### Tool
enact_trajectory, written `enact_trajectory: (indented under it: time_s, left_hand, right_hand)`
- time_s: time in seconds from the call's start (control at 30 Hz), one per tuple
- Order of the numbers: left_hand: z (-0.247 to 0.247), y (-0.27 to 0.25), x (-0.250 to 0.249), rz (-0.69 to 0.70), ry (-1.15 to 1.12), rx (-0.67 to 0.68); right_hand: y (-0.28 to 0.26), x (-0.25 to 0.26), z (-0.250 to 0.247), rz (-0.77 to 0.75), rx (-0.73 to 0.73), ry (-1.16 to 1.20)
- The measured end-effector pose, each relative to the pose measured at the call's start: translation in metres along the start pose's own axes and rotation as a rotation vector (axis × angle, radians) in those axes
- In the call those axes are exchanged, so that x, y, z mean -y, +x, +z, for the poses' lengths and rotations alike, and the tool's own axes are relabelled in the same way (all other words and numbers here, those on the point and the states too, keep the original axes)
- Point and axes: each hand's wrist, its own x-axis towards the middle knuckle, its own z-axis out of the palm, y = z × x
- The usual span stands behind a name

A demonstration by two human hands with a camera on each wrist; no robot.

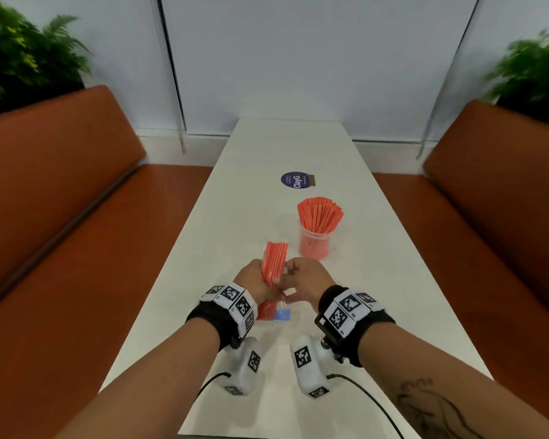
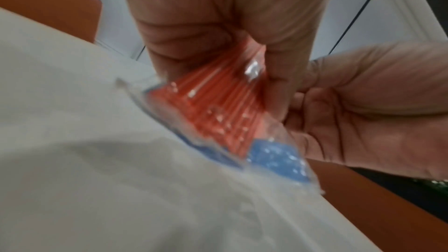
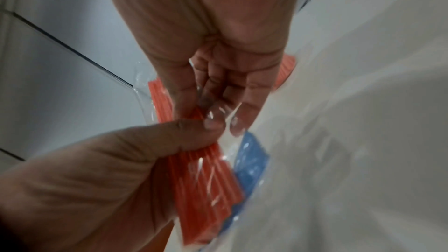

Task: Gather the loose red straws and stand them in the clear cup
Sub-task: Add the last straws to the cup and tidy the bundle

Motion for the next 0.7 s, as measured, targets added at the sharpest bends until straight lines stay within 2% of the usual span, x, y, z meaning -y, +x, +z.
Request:
enact_trajectory:
  time_s: [0.13,0.3,0.4,0.47,0.6,0.7]
  left_hand:
    - [0.02,0.011,-0.013,0.03,-0.083,-0.019]
    - [0.047,0.029,-0.034,0.077,-0.336,-0.008]
    - [0.056,0.026,-0.049,0.151,-0.374,-0.014]
    - [0.063,0.03,-0.048,0.122,-0.426,-0.039]
    - [0.072,0.034,-0.043,0.078,-0.54,-0.001]
    - [0.078,0.038,-0.038,0.113,-0.421,-0.027]
  right_hand:
    - [-0.001,-0.002,-0.03,-0.111,-0.13,-0.148]
    - [0.002,-0.001,-0.058,-0.244,-0.242,-0.263]
    - [0.002,-0.007,-0.067,-0.233,-0.288,-0.326]
    - [0.0,-0.014,-0.073,-0.205,-0.3,-0.306]
    - [-0.002,-0.026,-0.08,-0.167,-0.293,-0.235]
    - [-0.001,-0.032,-0.081,-0.174,-0.267,-0.376]
